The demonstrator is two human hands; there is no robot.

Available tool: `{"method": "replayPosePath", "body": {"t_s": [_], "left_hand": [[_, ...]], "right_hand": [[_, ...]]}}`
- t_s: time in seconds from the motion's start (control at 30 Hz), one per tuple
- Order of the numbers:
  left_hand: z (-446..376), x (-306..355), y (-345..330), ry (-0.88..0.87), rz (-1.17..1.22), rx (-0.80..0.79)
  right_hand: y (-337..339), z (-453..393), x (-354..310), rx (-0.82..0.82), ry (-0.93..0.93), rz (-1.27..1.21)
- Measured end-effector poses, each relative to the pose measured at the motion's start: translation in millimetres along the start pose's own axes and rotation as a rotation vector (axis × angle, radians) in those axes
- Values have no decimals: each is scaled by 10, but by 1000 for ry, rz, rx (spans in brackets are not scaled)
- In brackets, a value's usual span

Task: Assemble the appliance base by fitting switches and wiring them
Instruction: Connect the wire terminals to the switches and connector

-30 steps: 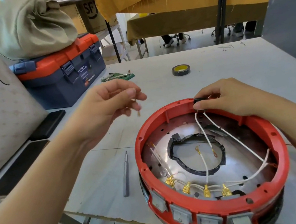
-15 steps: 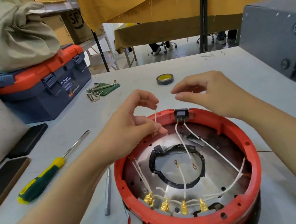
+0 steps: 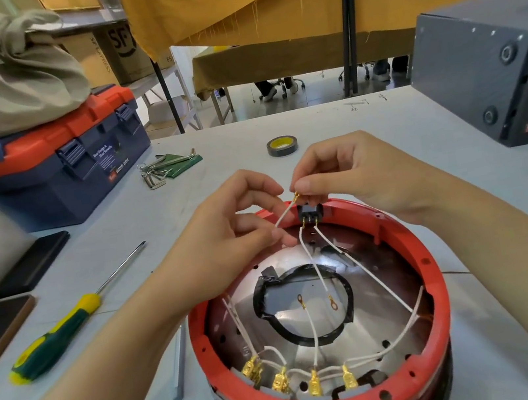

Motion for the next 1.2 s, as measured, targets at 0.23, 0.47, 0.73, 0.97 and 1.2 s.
{"method": "replayPosePath", "body": {"t_s": [0.23,0.47,0.73,0.97,1.2], "left_hand": [[-49,0,-21,65,85,56],[-83,-69,-47,179,200,41],[-110,-142,-30,276,211,114],[-142,-128,-28,262,-115,112],[-302,-69,-151,179,-498,76]], "right_hand": [[-26,-1,10,10,-23,1],[-42,-7,32,11,-2,-50],[47,-53,130,82,24,69],[126,-121,474,72,-162,449],[38,-118,579,-48,-231,417]]}}
Point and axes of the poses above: each hand's wrist, its own z-axis away from the middle knuckle, its own y-axis out of the back of the hand, x = y × z, the point moved 6 cm from there along -z, towards the middle knuckle, and after that the axes turned 2 degrees about x, right-handed, at the moved point
